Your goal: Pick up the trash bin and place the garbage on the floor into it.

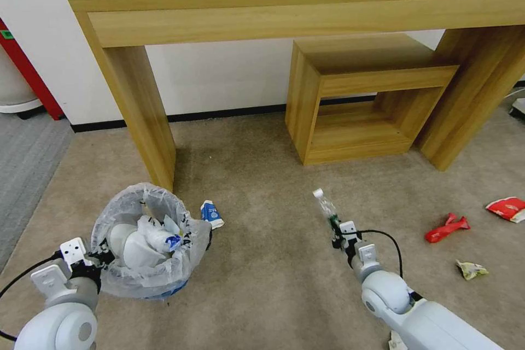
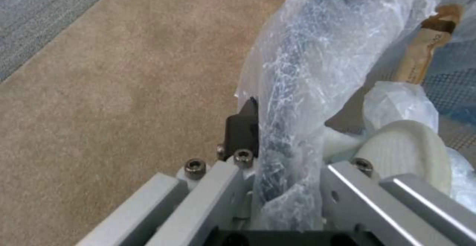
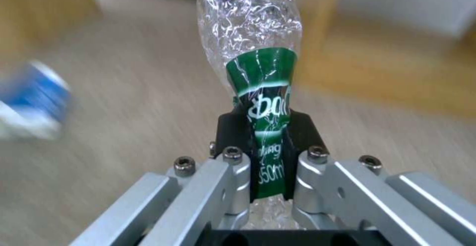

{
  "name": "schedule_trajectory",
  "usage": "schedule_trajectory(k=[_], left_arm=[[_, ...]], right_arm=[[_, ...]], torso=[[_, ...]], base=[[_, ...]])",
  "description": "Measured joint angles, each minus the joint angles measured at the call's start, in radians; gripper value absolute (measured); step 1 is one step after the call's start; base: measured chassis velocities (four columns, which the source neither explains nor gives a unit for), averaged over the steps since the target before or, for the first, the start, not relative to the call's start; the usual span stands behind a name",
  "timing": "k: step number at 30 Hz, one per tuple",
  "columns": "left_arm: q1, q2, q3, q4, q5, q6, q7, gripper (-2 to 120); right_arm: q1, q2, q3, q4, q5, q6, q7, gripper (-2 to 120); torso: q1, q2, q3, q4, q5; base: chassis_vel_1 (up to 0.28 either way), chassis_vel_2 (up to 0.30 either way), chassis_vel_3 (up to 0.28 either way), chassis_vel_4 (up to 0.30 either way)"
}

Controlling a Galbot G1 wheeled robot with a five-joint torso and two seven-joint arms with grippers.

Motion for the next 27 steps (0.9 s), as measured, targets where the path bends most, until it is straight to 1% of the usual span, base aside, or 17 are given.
schedule_trajectory(k=[1, 2, 5, 6, 8, 9, 11, 12, 13, 15, 16, 17, 21, 22, 25, 26, 27], left_arm=[[0.001, 0.000, 0.000, -0.003, 0.000, 0.002, -0.001, 1], [0.001, 0.000, 0.000, -0.003, 0.000, 0.002, -0.001, 1], [0.010, -0.002, -0.001, -0.020, 0.000, 0.009, -0.002, 1], [0.010, -0.002, -0.001, -0.020, 0.000, 0.009, -0.002, 1], [0.019, -0.009, -0.004, -0.039, -0.002, 0.014, -0.003, 1], [0.019, -0.009, -0.004, -0.039, -0.002, 0.014, -0.003, 1], [0.024, -0.018, -0.003, -0.055, -0.002, 0.021, -0.005, 1], [0.024, -0.021, -0.001, -0.060, -0.002, 0.024, -0.006, 1], [0.024, -0.021, -0.001, -0.060, -0.002, 0.024, -0.006, 1], [0.023, -0.027, 0.003, -0.067, -0.002, 0.029, -0.007, 1], [0.022, -0.030, 0.004, -0.070, -0.002, 0.031, -0.009, 1], [0.022, -0.030, 0.004, -0.070, -0.002, 0.031, -0.009, 1], [0.022, -0.039, 0.007, -0.081, -0.003, 0.036, -0.012, 1], [0.022, -0.039, 0.007, -0.081, -0.003, 0.036, -0.012, 1], [0.022, -0.044, 0.007, -0.087, -0.002, 0.036, -0.012, 1], [0.022, -0.044, 0.007, -0.087, -0.002, 0.036, -0.012, 1], [0.022, -0.045, 0.007, -0.091, -0.002, 0.037, -0.013, 1]], right_arm=[[0.007, -0.008, -0.005, 0.037, 0.006, 0.017, -0.019, 7], [0.007, -0.008, -0.005, 0.037, 0.006, 0.017, -0.019, 7], [0.075, -0.049, -0.058, 0.166, 0.053, 0.059, -0.094, 7], [0.075, -0.049, -0.058, 0.166, 0.053, 0.059, -0.094, 7], [0.171, -0.080, -0.139, 0.232, 0.107, 0.097, -0.157, 7], [0.171, -0.080, -0.139, 0.232, 0.107, 0.097, -0.157, 7], [0.266, -0.104, -0.202, 0.262, 0.149, 0.121, -0.210, 7], [0.305, -0.110, -0.231, 0.273, 0.166, 0.127, -0.224, 7], [0.305, -0.110, -0.231, 0.273, 0.166, 0.127, -0.224, 7], [0.383, -0.117, -0.302, 0.293, 0.203, 0.132, -0.240, 7], [0.425, -0.116, -0.346, 0.299, 0.220, 0.134, -0.245, 7], [0.425, -0.116, -0.346, 0.299, 0.220, 0.134, -0.245, 7], [0.566, -0.085, -0.525, 0.298, 0.296, 0.128, -0.246, 7], [0.566, -0.085, -0.525, 0.298, 0.296, 0.128, -0.246, 7], [0.672, -0.043, -0.648, 0.277, 0.338, 0.108, -0.215, 7], [0.672, -0.043, -0.648, 0.277, 0.338, 0.108, -0.215, 7], [0.707, -0.026, -0.688, 0.265, 0.348, 0.102, -0.203, 7]], torso=[[0.000, 0.000, 0.000, -0.0001, 0.0000], [0.000, 0.000, 0.000, -0.0001, 0.0000], [0.000, 0.000, 0.000, 0.0001, -0.0001], [0.000, 0.000, 0.000, 0.0001, -0.0001], [0.000, 0.000, 0.000, 0.0001, 0.0001], [0.000, 0.000, 0.000, 0.0001, 0.0001], [0.000, 0.000, 0.000, 0.0003, -0.0001], [0.000, 0.000, 0.000, 0.0002, -0.0001], [0.000, 0.000, 0.000, 0.0002, -0.0001], [0.000, 0.000, 0.000, 0.0001, 0.0000], [0.000, 0.000, 0.000, 0.0001, -0.0001], [0.000, 0.000, 0.000, 0.0001, -0.0001], [0.000, 0.000, 0.000, 0.0001, -0.0001], [0.000, 0.000, 0.000, 0.0001, -0.0001], [0.000, 0.000, 0.000, 0.0002, -0.0001], [0.000, 0.000, 0.000, 0.0002, -0.0001], [0.000, 0.000, 0.000, 0.0001, 0.0001]], base=[[0.000, 0.000, 0.000, 0.000], [0.000, 0.000, 0.000, 0.000], [0.000, 0.000, 0.000, 0.000], [0.000, 0.000, 0.000, 0.000], [0.000, 0.000, 0.000, 0.000], [0.000, 0.000, 0.000, 0.000], [0.000, 0.000, 0.000, 0.000], [0.000, 0.000, 0.000, 0.000], [0.000, 0.000, 0.000, 0.000], [0.000, 0.000, 0.000, 0.000], [0.000, 0.000, 0.000, 0.000], [0.000, 0.000, 0.000, 0.000], [0.000, 0.000, 0.000, 0.000], [0.000, 0.000, 0.000, 0.000], [0.000, 0.000, 0.000, 0.000], [0.000, 0.000, 0.000, 0.000], [0.000, 0.000, 0.000, 0.000]])
